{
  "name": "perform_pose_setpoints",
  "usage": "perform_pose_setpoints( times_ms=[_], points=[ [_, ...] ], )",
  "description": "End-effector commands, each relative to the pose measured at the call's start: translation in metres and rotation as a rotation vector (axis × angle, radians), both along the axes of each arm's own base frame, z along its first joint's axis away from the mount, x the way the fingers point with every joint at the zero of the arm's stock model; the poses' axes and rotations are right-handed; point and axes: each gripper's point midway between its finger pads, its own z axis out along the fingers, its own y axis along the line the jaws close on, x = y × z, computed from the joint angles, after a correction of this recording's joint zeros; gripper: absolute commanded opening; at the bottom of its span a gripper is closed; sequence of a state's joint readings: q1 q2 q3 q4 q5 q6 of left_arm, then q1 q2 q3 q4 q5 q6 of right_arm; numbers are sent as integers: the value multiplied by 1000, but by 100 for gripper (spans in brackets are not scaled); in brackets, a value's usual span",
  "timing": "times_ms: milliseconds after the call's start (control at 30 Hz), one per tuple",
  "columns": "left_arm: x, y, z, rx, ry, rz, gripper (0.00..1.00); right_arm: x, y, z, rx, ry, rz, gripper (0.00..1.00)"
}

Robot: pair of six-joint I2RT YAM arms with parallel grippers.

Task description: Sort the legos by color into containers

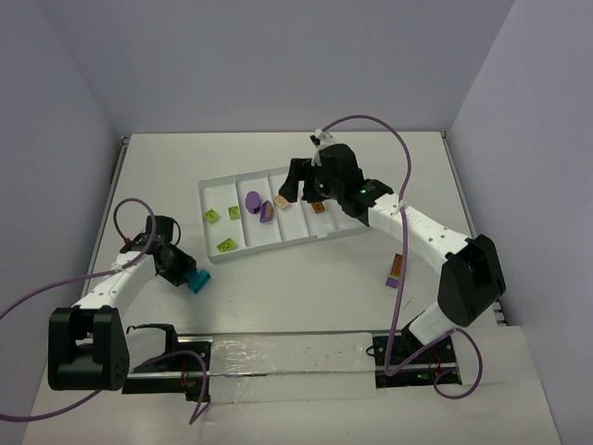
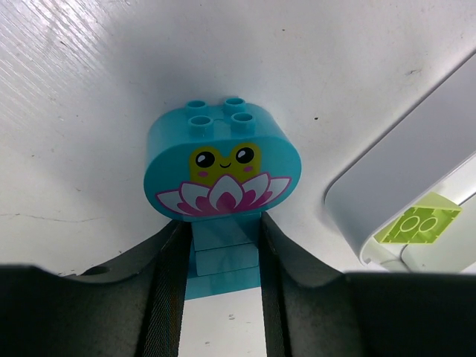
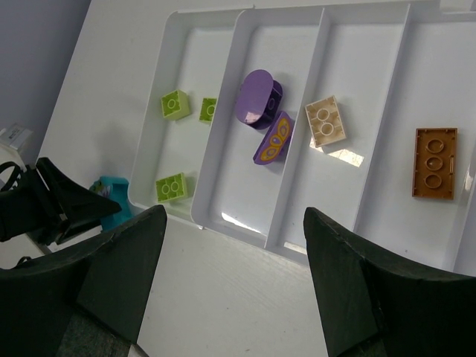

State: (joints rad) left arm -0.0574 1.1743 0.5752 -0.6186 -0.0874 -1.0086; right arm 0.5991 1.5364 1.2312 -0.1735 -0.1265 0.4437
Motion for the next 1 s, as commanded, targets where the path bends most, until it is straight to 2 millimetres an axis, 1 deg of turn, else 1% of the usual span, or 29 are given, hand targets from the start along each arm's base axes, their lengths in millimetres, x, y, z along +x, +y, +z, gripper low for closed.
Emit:
perform_pose_setpoints(
  times_ms=[0, 100, 133, 233, 300, 333, 367, 400, 500, 533, 567, 600, 633, 667, 733, 900, 933, 967],
  points=[
    [10, -3, 13, -4, -37, -32, 1, 5, 8, 24, 16, -64, 8, 82],
    [18, 0, 39, 15, -87, -43, 0, 2, 9, 25, 13, -73, 27, 82],
    [21, 4, 51, 37, -108, -35, 0, 1, 9, 25, 14, -76, 39, 81],
    [32, 11, 103, 76, -240, -20, 0, -7, 18, 30, 31, -89, 108, 81],
    [45, 6, 145, 50, -389, -41, 0, -12, 24, 40, 46, -112, 147, 82],
    [50, 4, 158, 41, -439, -48, 0, -16, 28, 45, 51, -123, 169, 82],
    [57, -2, 185, 18, -544, -69, 0, -21, 34, 53, 60, -142, 197, 81],
    [59, -7, 196, -3, -577, -86, 0, -26, 39, 59, 69, -153, 220, 82],
    [68, -12, 224, -39, -655, -79, 0, -38, 49, 76, 99, -175, 276, 82],
    [71, -16, 230, -61, -681, -86, 0, -40, 52, 80, 107, -182, 284, 82],
    [74, -20, 230, -86, -694, -88, 0, -45, 56, 86, 126, -188, 312, 82],
    [79, -30, 238, -134, -734, -116, 0, -51, 61, 91, 142, -197, 338, 82],
    [83, -37, 236, -169, -730, -120, 0, -58, 67, 100, 177, -219, 385, 82],
    [85, -43, 239, -194, -742, -136, 0, -65, 72, 104, 198, -226, 417, 82],
    [90, -51, 241, -234, -747, -148, 0, -73, 79, 106, 214, -226, 460, 82],
    [100, -69, 250, -300, -780, -166, 0, -80, 99, 103, 244, -201, 495, 82],
    [101, -72, 252, -311, -783, -172, 0, -83, 104, 101, 254, -188, 510, 82],
    [103, -78, 253, -325, -782, -182, 0, -85, 111, 94, 260, -158, 530, 82]
  ],
)
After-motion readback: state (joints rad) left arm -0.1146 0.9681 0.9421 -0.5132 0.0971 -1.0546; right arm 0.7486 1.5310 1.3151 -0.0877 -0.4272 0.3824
